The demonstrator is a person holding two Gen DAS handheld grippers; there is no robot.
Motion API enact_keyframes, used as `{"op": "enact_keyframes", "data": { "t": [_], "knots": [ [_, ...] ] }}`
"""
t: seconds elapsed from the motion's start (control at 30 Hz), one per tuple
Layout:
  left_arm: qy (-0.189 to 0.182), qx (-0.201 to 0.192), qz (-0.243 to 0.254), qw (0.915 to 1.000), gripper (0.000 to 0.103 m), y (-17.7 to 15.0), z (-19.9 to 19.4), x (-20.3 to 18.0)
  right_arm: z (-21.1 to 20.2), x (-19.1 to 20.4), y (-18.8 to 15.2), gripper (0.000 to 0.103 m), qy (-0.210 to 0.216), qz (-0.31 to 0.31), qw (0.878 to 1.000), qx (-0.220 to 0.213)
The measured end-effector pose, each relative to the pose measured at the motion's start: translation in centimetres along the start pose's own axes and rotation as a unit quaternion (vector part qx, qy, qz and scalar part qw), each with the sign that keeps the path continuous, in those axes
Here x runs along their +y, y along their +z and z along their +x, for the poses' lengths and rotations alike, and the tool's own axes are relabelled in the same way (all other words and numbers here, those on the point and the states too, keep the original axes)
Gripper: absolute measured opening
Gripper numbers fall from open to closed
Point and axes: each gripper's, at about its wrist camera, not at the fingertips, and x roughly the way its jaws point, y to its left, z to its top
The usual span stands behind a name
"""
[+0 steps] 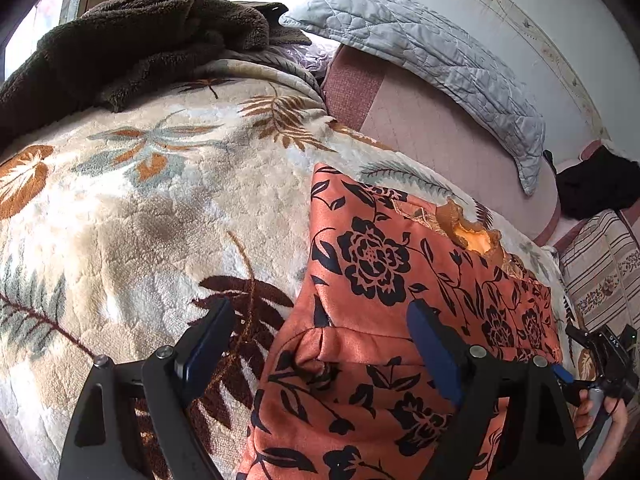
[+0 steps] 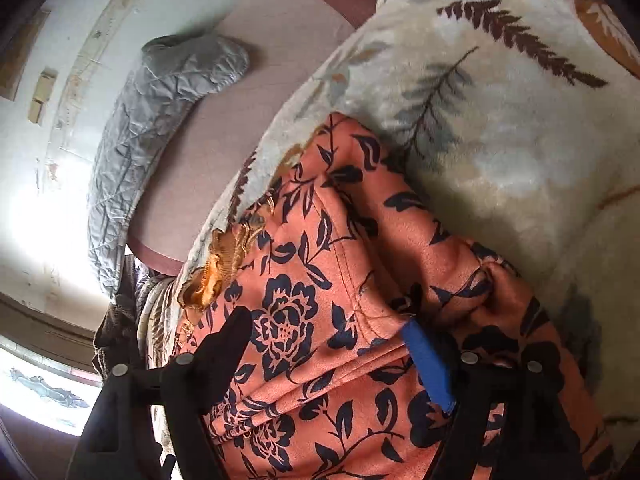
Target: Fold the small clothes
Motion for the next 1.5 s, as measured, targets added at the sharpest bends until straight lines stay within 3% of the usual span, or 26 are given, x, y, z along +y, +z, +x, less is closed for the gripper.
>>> {"op": "enact_keyframes", "data": {
  "t": [0.1,0.3,0.33,0.43,0.53,0.63,0.8,0.87,0.9,0.93,1.0,1.07,1.1,1.13,1.17,1.2,1.27,1.37,1.5],
  "knots": [
    [0.003,-0.008,0.005,1.0,0.088,0.2,-0.2,-0.2,-1.4,0.6,0.5,0.08,-0.012,-0.026,1.0,-0.007],
    [-0.004,-0.013,0.008,0.9999,0.088,0.5,-0.5,-0.2,-4.7,3.7,0.6,0.08,-0.046,-0.107,0.991,-0.068],
    [-0.002,-0.013,0.011,0.9999,0.088,0.5,-0.4,-0.3,-4.7,4.2,0.5,0.082,-0.03,-0.119,0.99,-0.064],
    [0.005,-0.001,0.005,1.0,0.088,0.5,0.4,-0.1,-1.5,4.5,0.3,0.082,0.037,-0.12,0.992,0.023],
    [0.031,0.027,0.006,0.9991,0.088,0.2,1.6,0.3,2.7,1.6,0.1,0.08,-0.019,-0.074,0.993,0.088],
    [0.061,0.032,0.0,0.9976,0.088,0.1,1.7,0.9,1.3,4.1,0.5,0.081,0.002,-0.117,0.991,0.061],
    [0.059,0.014,0.009,0.9981,0.088,0.5,0.9,0.8,2.3,7.8,2.9,0.082,0.058,-0.158,0.984,0.053],
    [0.065,0.041,0.019,0.9969,0.088,0.2,2.0,0.7,5.0,7.1,4.4,0.083,0.037,-0.156,0.985,0.059],
    [0.066,0.053,0.016,0.9963,0.088,0.1,2.4,0.8,6.7,5.9,5.3,0.083,0.009,-0.135,0.989,0.068],
    [0.065,0.052,0.013,0.9964,0.088,0.1,2.4,0.8,7.9,4.5,6.0,0.082,0.009,-0.105,0.991,0.087],
    [0.067,0.037,0.014,0.9969,0.088,0.3,1.8,0.8,6.6,3.9,6.9,0.083,0.052,-0.056,0.995,0.066],
    [0.059,0.025,0.008,0.9979,0.088,0.6,1.1,0.9,4.5,4.5,6.9,0.086,0.113,-0.072,0.991,0.027],
    [0.051,0.022,0.007,0.9984,0.088,0.7,0.9,0.9,4.6,4.7,6.9,0.093,0.088,-0.094,0.991,0.021],
    [0.047,0.022,0.009,0.9986,0.088,0.6,0.9,0.8,5.8,4.3,7.0,0.093,0.035,-0.101,0.993,0.044],
    [0.048,0.023,0.01,0.9985,0.088,0.5,0.9,0.8,7.0,3.5,7.0,0.092,0.016,-0.096,0.992,0.077],
    [0.049,0.024,0.011,0.9984,0.088,0.4,0.8,0.9,6.3,3.0,7.1,0.086,0.019,-0.094,0.993,0.067],
    [0.044,0.011,0.01,0.9989,0.088,0.3,-0.4,0.9,3.0,3.5,6.6,0.089,0.029,-0.077,0.996,0.038],
    [0.035,-0.047,0.023,0.998,0.088,0.1,-4.6,0.8,-5.5,5.4,3.8,0.089,0.046,-0.131,0.99,-0.021],
    [0.033,-0.11,0.031,0.9929,0.088,-1.0,-12.4,0.4,-20.1,8.2,-1.7,0.089,0.045,-0.257,0.959,-0.111]
  ]
}}
